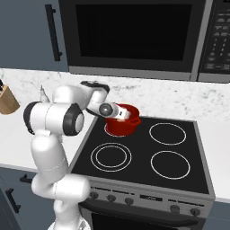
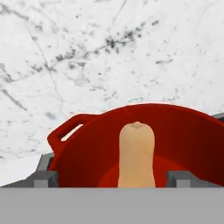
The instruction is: Put the garlic and squash in the pot. Retrieve the spatula and lightly stir the vegetables in the pot.
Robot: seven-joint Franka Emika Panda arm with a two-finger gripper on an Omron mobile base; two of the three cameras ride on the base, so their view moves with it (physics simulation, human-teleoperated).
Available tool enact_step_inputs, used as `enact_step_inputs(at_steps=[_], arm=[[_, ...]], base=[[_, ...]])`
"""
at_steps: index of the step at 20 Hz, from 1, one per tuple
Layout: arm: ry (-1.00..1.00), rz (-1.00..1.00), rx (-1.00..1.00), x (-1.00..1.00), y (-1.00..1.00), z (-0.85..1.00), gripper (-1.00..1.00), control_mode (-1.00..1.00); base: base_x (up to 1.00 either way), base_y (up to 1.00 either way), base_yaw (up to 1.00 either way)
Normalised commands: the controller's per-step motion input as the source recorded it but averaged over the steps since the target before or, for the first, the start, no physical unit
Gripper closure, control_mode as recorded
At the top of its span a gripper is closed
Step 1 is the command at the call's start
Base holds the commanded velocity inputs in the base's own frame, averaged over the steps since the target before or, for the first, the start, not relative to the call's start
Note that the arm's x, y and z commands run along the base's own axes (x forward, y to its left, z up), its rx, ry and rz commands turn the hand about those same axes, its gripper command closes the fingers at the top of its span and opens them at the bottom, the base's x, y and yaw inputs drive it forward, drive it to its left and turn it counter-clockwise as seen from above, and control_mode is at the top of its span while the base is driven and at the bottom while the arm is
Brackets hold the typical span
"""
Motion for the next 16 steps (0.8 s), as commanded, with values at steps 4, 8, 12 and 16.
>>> enact_step_inputs(at_steps=[4, 8, 12, 16], arm=[[0.00, 0.00, 0.10, -0.83, 0.00, 1.00, -1.00, -1.00], [0.06, -0.01, 0.10, -0.83, 0.00, 1.00, -1.00, -1.00], [0.20, -0.02, 0.15, -0.64, 0.04, 1.00, -1.00, -1.00], [0.30, -0.02, 0.13, -0.38, 0.12, 1.00, -1.00, -1.00]], base=[[0.00, 0.00, 0.00], [0.00, 0.00, 0.00], [0.00, 0.00, 0.00], [0.00, 0.00, 0.00]])
